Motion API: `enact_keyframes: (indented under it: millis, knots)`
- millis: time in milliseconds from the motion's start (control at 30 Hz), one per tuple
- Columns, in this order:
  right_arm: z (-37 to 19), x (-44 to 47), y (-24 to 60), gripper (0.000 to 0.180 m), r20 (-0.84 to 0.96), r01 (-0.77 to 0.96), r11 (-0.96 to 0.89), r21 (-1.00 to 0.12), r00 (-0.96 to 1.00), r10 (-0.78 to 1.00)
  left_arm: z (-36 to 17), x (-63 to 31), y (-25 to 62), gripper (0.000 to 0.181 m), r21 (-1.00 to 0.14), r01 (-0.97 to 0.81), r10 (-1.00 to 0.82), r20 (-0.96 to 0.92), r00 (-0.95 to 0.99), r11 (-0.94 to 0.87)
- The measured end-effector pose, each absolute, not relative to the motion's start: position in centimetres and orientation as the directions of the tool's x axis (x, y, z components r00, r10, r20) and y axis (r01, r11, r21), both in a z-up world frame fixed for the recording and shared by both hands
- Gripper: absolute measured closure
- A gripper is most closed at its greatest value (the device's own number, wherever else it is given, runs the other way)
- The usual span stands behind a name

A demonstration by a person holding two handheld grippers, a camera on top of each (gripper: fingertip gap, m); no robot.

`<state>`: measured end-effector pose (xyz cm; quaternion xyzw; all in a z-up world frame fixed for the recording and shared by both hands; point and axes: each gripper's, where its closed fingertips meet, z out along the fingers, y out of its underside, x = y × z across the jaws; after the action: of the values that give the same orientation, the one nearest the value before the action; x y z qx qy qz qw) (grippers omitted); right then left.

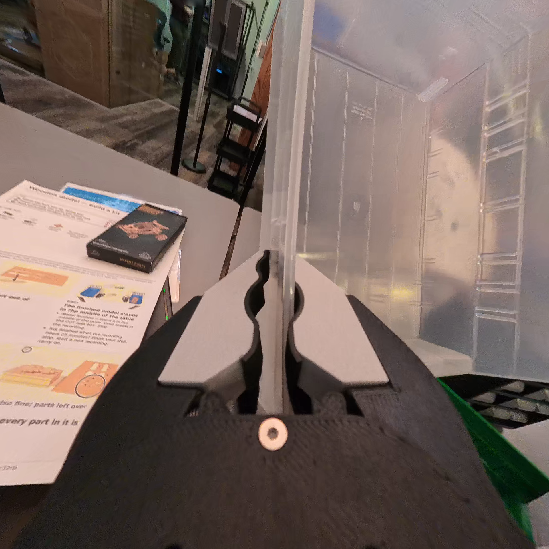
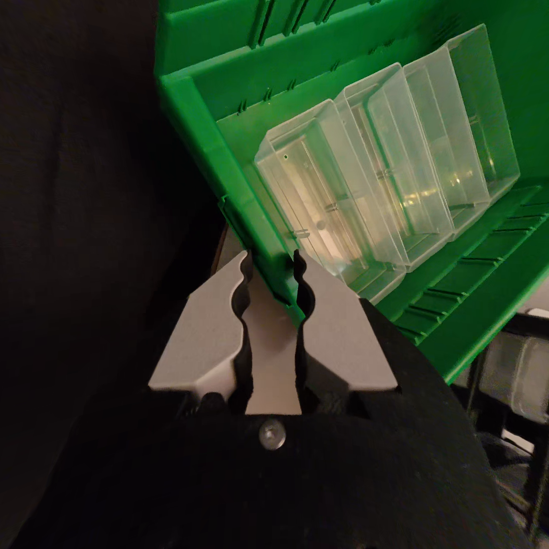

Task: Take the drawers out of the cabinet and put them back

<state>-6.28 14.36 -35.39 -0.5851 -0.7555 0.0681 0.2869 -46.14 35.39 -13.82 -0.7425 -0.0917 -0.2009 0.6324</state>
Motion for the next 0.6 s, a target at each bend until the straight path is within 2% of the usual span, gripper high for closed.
enact_keyframes:
  millis: [300, 600]
  knots:
    - [-35.5, -17.0, 19.4, 0.156, 0.224, 0.847, 0.028, -0.530, 0.108, 0.969, -8.8, -48.0, 32.2, 0.177, -0.918, 0.391, -0.130, 0.397, 0.909, -0.069]
    - [-35.6, -26.8, 28.9, 0.157, 0.228, 0.804, -0.135, -0.580, 0.319, 0.920, -7.4, -51.0, 29.9, 0.176, -0.910, 0.415, -0.102, 0.414, 0.905, -0.008]
